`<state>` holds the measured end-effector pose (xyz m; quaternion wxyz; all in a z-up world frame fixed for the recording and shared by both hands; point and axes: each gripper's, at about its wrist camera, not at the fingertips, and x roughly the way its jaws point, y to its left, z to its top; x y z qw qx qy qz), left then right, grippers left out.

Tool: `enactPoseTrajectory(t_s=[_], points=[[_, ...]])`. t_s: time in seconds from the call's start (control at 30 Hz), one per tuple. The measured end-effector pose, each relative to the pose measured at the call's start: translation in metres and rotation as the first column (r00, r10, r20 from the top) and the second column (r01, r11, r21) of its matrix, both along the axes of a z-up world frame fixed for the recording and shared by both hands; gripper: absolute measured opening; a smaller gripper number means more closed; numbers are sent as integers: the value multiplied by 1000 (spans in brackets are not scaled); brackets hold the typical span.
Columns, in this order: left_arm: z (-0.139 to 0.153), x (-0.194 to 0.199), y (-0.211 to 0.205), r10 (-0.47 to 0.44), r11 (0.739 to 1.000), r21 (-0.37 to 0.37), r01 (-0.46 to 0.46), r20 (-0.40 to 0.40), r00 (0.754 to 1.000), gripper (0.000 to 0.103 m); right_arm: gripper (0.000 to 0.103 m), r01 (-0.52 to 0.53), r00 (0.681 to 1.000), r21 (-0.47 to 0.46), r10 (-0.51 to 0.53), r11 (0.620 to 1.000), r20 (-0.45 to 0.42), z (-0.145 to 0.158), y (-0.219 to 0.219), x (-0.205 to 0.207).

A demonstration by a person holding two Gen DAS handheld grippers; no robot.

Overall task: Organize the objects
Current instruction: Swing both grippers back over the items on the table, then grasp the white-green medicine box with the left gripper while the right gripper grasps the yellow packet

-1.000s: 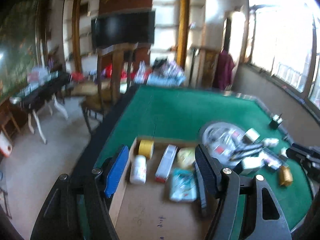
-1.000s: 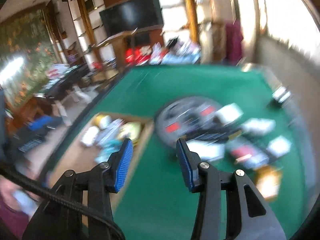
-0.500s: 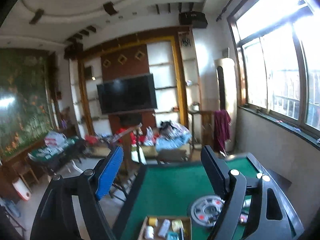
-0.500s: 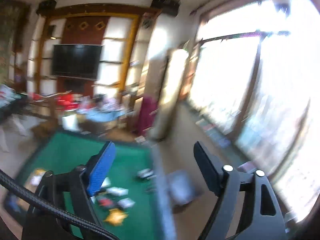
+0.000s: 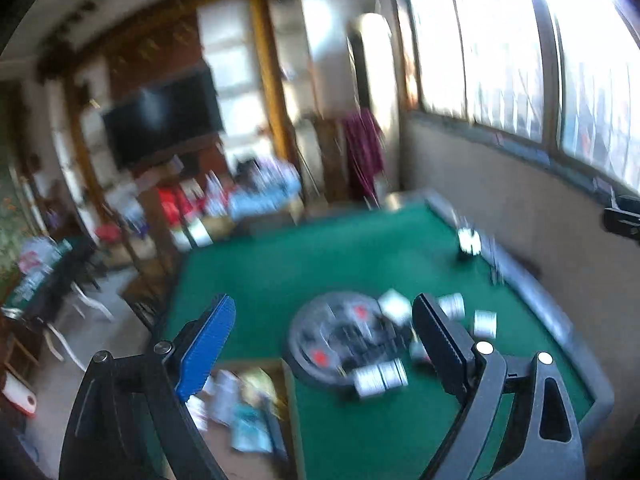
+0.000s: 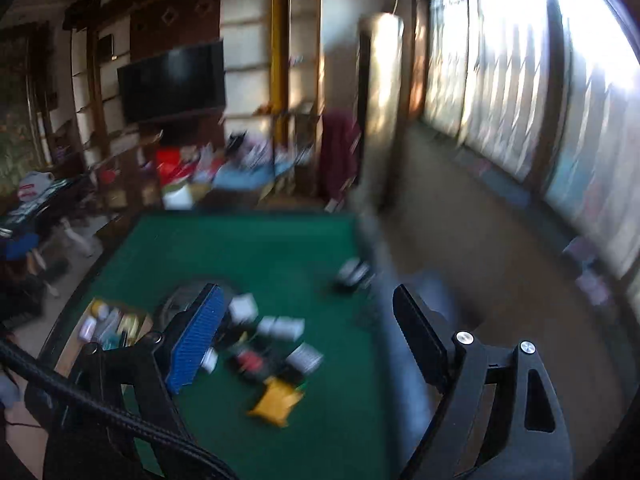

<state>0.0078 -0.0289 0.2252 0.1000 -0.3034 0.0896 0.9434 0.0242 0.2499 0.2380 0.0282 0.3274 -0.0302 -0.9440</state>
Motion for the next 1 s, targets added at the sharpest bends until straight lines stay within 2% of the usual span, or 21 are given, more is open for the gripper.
enactPoseTrajectory(t_s=[0.1,0.17,0.23,0.3,0.43,0.6,0.67,0.73,0.77,0.8,0.83,0.87,0.9,0.93,0.97,1.0], points=[[-67,-31,12,-41,999,37,37,121,992,87,86,36,999,-150,-32,988,27,-70,12,-24],[-104,-49,15,-32,999,35,27,184,982,87,86,134,991,-177,-131,975,31,-115,23,-42],[-130,-46,26,-41,999,17,38,208,977,87,86,184,983,-189,-179,965,46,-139,38,-63],[-148,-51,38,-58,996,-48,69,207,977,86,86,219,976,-222,-210,950,65,-165,49,-77],[-175,-53,65,-108,963,-230,141,150,983,87,86,217,976,-245,-212,945,47,-177,58,-81],[-197,-70,84,-193,910,-339,236,158,968,88,86,182,983,-282,-170,942,68,-192,60,-80],[-196,-73,85,-225,912,-320,255,129,966,88,86,182,982,-294,-161,938,94,-197,61,-84],[-196,-81,84,-230,927,-258,271,177,957,88,86,177,982,-312,-149,933,113,-202,61,-86],[-197,-84,82,-240,938,-193,286,230,943,87,86,177,982,-319,-146,931,119,-204,62,-87],[-201,-88,81,-275,941,-98,322,328,904,86,86,175,982,-331,-141,927,124,-205,62,-87],[-209,-89,82,-296,937,-51,345,405,865,85,86,173,982,-337,-138,925,127,-207,63,-86],[-221,-84,86,-312,929,-30,370,477,822,85,86,170,982,-346,-132,923,132,-208,63,-85],[-231,-77,91,-331,914,-34,404,513,792,84,86,170,982,-348,-130,922,135,-209,63,-85],[-229,-70,92,-347,906,-49,419,479,806,82,86,171,982,-351,-130,921,138,-210,63,-85],[-226,-60,96,-379,890,-51,453,471,797,82,86,172,982,-356,-131,919,137,-210,64,-84],[-223,-52,98,-403,881,-17,472,497,769,80,86,174,982,-359,-134,917,135,-210,65,-83]])
